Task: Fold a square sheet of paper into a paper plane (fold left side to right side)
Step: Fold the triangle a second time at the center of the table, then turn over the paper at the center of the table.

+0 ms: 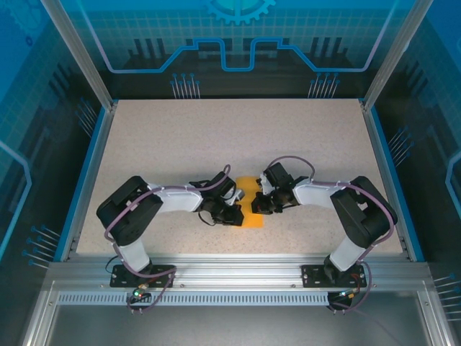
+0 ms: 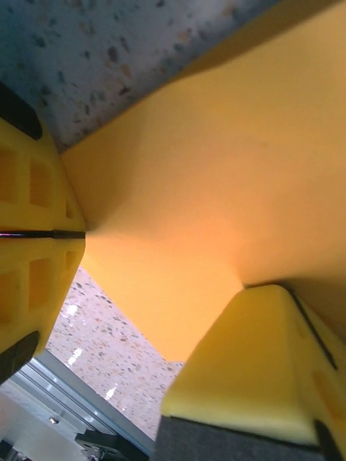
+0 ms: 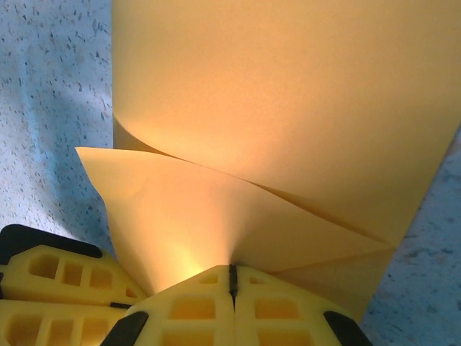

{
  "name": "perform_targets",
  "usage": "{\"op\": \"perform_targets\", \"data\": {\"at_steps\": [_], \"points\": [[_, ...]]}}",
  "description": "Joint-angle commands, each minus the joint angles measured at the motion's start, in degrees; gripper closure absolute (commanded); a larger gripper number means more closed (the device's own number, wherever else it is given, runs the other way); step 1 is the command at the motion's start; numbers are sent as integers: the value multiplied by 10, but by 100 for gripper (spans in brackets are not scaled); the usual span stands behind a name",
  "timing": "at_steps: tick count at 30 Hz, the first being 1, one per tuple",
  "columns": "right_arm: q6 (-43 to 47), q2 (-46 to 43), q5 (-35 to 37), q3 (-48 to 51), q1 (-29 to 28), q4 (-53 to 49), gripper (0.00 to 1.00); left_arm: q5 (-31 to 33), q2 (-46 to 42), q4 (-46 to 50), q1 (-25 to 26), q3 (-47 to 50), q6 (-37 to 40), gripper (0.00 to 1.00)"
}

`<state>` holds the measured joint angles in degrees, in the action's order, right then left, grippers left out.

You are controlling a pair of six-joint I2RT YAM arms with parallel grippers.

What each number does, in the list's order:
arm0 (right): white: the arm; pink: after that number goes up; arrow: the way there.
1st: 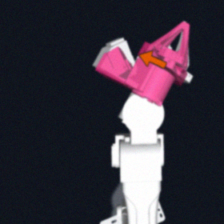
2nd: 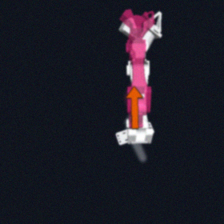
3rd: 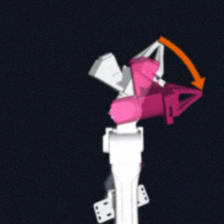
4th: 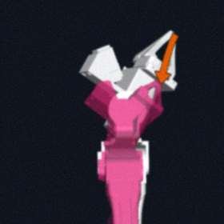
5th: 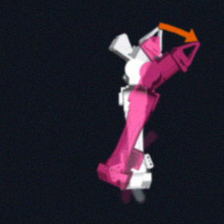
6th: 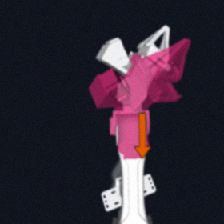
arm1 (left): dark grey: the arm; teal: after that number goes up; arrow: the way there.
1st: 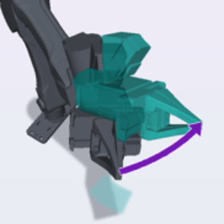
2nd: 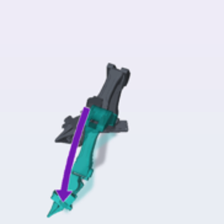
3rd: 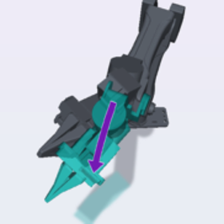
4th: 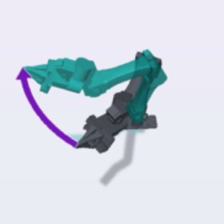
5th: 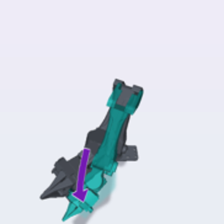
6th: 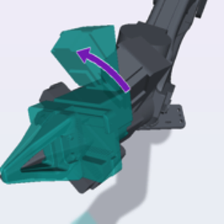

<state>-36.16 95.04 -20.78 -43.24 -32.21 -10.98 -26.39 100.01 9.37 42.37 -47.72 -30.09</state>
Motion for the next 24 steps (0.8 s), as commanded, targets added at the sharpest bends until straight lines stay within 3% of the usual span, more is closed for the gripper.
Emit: {"op": "perform_targets", "data": {"at_steps": [1, 15, 18, 24], "points": [[13, 20, 34, -4, 15, -42, 100, 9, -17, 47, -1, 24, -1, 89], [14, -11, 8, -18, 16, -23, 100, -16, -60, 32, -2, 22, -12, 86], [14, -48, 10, -22, 17, -15, 99, -10, -91, 42, -12, 8, -13, 80], [28, -113, 65, -18, 24, -61, 78, 22, -105, 59, -44, -12, -3, 54]]}}
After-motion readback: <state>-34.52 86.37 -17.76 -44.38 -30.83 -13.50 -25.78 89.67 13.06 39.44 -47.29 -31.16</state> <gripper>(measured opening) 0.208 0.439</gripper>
